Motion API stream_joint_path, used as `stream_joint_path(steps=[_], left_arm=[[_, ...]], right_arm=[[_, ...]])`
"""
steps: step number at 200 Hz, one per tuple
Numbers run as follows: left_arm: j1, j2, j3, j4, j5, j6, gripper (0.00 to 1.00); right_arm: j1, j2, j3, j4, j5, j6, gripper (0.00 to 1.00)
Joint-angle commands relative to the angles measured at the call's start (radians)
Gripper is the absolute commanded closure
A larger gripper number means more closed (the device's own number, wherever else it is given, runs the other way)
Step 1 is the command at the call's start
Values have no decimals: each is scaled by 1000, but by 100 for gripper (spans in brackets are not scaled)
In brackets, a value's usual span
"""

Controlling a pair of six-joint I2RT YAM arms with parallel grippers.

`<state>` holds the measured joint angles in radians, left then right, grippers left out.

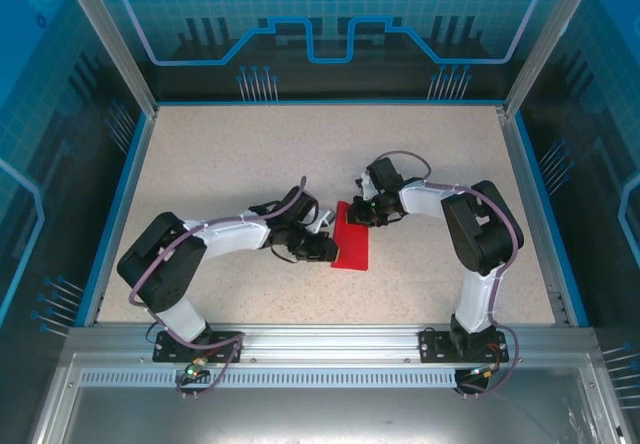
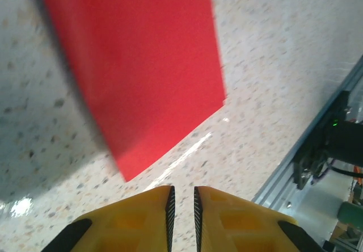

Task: Fold a paper plane with a square sheet of paper (fold left side to right side)
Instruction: First fold the square sheet of paper in half at the center of the table.

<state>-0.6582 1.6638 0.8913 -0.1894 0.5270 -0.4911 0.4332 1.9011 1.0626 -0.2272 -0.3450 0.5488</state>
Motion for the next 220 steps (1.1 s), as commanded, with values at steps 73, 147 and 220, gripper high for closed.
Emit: stream_joint_path(steps=[73, 147, 220], left_arm=[[3, 211, 117, -10, 24, 32, 82], [-14, 132, -79, 30, 25, -6, 83], [-1, -6, -38, 65, 67, -65, 74]], right_arm=[[6, 27, 0, -91, 60, -14, 92], [8, 29, 7, -100, 62, -18, 92], [11, 6, 6, -51, 2, -37, 89]])
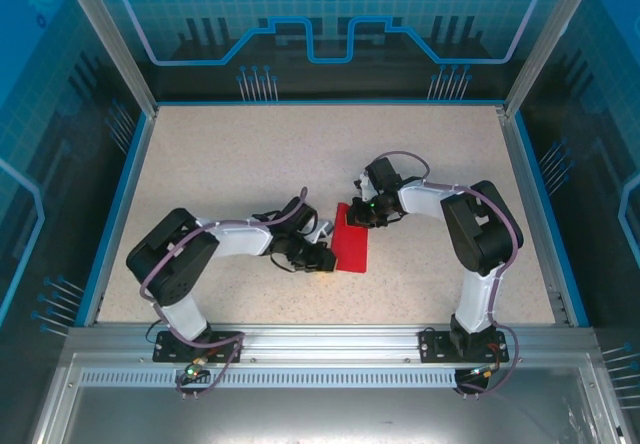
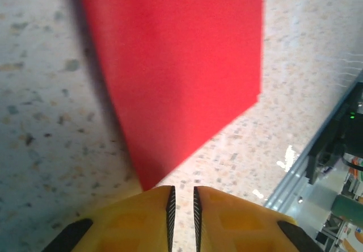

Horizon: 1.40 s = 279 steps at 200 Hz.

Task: Fold a paper plane with a square sheet of paper (fold left side to right side)
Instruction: First fold the square sheet of paper in half at the center of the table, then hold the square sheet of paper at the center of the table.

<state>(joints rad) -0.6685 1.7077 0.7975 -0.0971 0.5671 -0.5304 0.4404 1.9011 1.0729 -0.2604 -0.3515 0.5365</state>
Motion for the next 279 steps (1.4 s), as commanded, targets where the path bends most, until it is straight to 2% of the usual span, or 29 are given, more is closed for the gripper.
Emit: stream_joint_path(steps=[1, 21, 55, 88, 118, 153, 183, 201, 239, 258, 279], left_arm=[[10, -49, 58, -28, 27, -26, 73], [37, -33, 94, -19, 11, -43, 70], [77, 29, 160, -14, 3, -52, 71], [91, 91, 229, -7, 3, -51, 70], [103, 132, 272, 0, 0, -56, 69], [111, 166, 304, 0, -3, -59, 69], [111, 188, 319, 5, -4, -62, 69], [112, 199, 325, 5, -3, -63, 69], [111, 202, 325, 8, -8, -68, 70], [111, 199, 325, 8, -8, -71, 70], [111, 189, 323, 2, -13, -67, 69]], right_arm=[[3, 4, -4, -17, 7, -26, 89], [3, -43, 5, 2, -7, -40, 84], [-5, -152, 25, -31, 27, -89, 60], [-28, -246, -15, -102, 99, -122, 46], [-62, -316, -110, -92, 97, -118, 42], [-77, -364, -231, 19, -53, -84, 41], [-76, -378, -305, 134, -155, -21, 45], [-74, -380, -327, 168, -175, 0, 51], [-66, -366, -323, 156, -174, 9, 74], [-62, -357, -311, 125, -141, -3, 91], [-62, -328, -282, 65, -88, -33, 98]])
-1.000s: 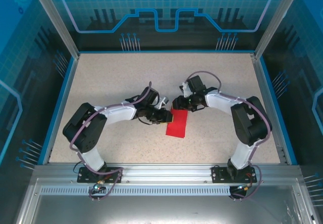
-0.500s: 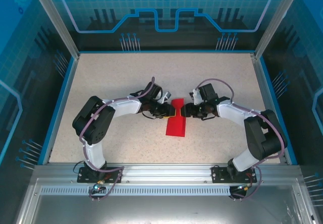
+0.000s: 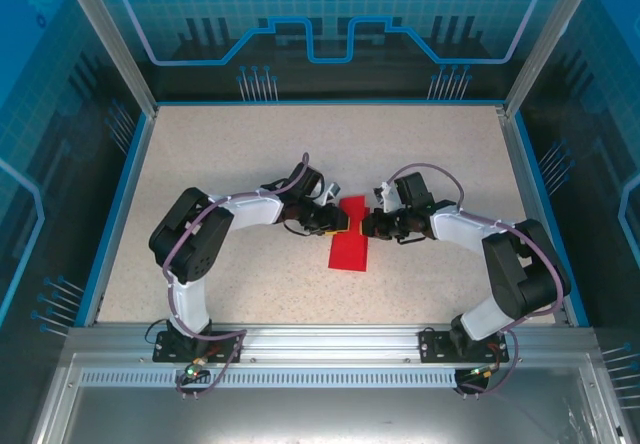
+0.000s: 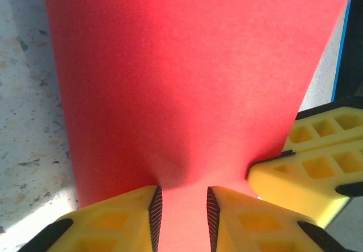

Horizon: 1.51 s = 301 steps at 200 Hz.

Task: Fold a paper plane with a square sheet of paper (fold left side to right side)
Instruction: Hold the square sheet of paper at the center of the table.

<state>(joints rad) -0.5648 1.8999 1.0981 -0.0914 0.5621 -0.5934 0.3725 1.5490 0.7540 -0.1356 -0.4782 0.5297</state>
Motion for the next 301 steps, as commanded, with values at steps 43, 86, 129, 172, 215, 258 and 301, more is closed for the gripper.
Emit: stream_joint_path(steps=[43, 86, 129, 172, 215, 258, 301], left_arm=[[6, -4, 21, -13, -9, 0, 69], [7, -4, 19, -16, -9, 0, 69], [7, 1, 22, -19, -10, -1, 69], [5, 3, 22, -18, -8, -2, 69], [5, 5, 21, -18, -8, -3, 69], [5, 17, 22, -15, -8, -5, 69], [5, 28, 21, -11, -8, -6, 69]], right_arm=[[11, 106, 77, -98, 92, -51, 99], [18, 140, 88, -110, 123, -58, 98], [26, 169, 96, -114, 137, -59, 98], [28, 187, 113, -125, 160, -65, 97], [34, 187, 120, -139, 167, -72, 97], [36, 153, 119, -160, 165, -83, 97], [36, 151, 154, -165, 169, -85, 97]])
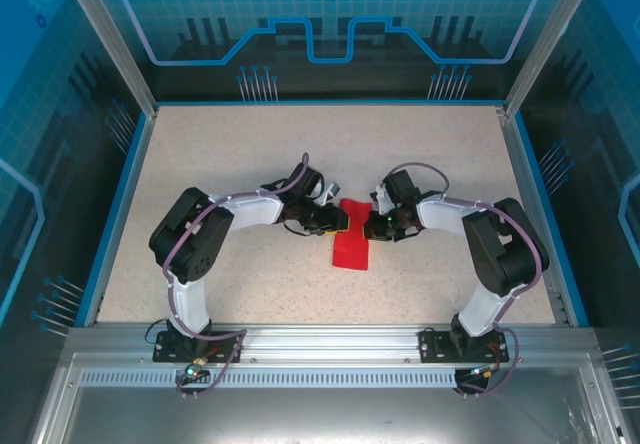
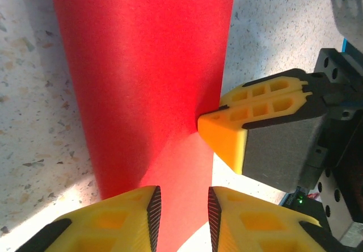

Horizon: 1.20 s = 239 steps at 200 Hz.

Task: Fold a paper plane with a square sheet of paper (fold left side to right side)
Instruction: Hold the square sheet of paper at the center of the table.

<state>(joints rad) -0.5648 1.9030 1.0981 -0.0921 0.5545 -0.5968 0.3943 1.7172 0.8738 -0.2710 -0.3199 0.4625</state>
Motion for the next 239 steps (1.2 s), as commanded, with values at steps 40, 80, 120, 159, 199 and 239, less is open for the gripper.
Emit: stream_joint_path(steps=[40, 80, 120, 159, 199, 239], left_arm=[[5, 27, 20, -10, 1, -3, 69], [6, 27, 17, -10, 1, -3, 69], [5, 27, 13, -11, -4, -3, 69], [6, 27, 13, -11, -4, -3, 69], [5, 29, 12, -12, -4, -3, 69], [6, 29, 11, -10, -4, -3, 69]], right_arm=[[14, 3, 60, -45, 15, -24, 96], [17, 23, 53, -41, 17, -20, 96], [30, 31, 49, -40, 20, -18, 96], [31, 33, 52, -46, 28, -19, 96], [31, 38, 68, -57, 41, -23, 96], [31, 31, 76, -69, 52, -30, 96]])
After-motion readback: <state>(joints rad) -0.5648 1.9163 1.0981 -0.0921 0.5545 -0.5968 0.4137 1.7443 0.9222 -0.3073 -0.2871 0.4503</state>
